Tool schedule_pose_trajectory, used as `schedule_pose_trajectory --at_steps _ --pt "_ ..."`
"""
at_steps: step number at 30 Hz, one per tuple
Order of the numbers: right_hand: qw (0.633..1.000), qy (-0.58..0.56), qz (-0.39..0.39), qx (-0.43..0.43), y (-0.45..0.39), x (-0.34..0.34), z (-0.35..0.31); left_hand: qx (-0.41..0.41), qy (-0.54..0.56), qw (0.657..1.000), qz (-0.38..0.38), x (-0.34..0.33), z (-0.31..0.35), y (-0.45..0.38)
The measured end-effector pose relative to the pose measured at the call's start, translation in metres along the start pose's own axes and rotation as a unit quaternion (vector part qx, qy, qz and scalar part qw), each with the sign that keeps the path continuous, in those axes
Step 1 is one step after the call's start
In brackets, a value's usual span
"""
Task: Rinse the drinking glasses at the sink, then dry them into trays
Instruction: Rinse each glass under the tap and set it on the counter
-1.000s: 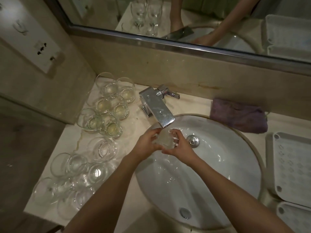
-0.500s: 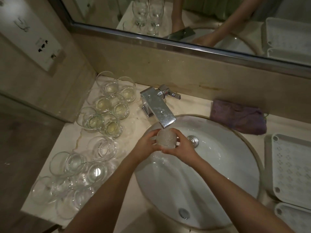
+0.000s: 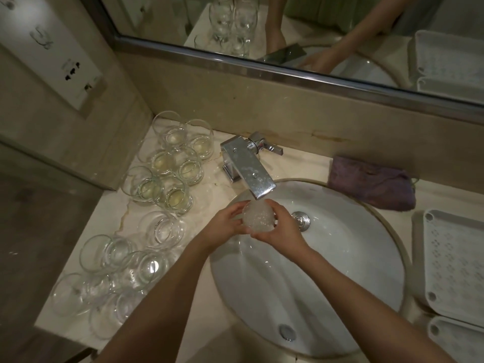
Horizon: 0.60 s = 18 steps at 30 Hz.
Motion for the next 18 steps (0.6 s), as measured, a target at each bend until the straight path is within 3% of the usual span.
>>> schedule_pose_trajectory --at_steps 3,5,9,12,15,18 --pt "0.989 0.085 -0.115 -0.027 -0.018 0.002 -0.006 0.06 0.034 0.997 -0.026 0.004 -0.015 0.0" --pt "0.983 0.076 -0.153 -0.069 -0.019 0.007 0.002 0.069 0.004 0.997 -0.029 -0.002 -0.015 0.001" --pt "0.993 -0.064 -0.064 -0.072 -0.001 0.012 0.014 -0.006 -0.085 0.996 0.031 -0.014 0.009 0.002" --pt "0.995 -0.093 0.019 -0.042 0.014 0.008 0.011 -0.016 -0.072 0.997 0.017 -0.015 0.012 0.003" --pt "1.0 0.014 -0.022 -0.016 0.003 0.001 -0.005 0.018 -0.029 0.999 -0.01 0.003 0.001 0.002" --pt "0.986 0.087 -0.121 -0.07 -0.014 0.006 -0.01 0.07 0.001 0.997 -0.029 0.009 -0.01 0.0"
Point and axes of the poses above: each hand's wrist, its own y-axis away from the middle knuckle, its own x-axis out of the back of the hand, z = x × y, the point moved 8 cm from there along -y, towards the middle knuckle, and after that the axes turned 12 degrees about x, right-handed, at the moved point
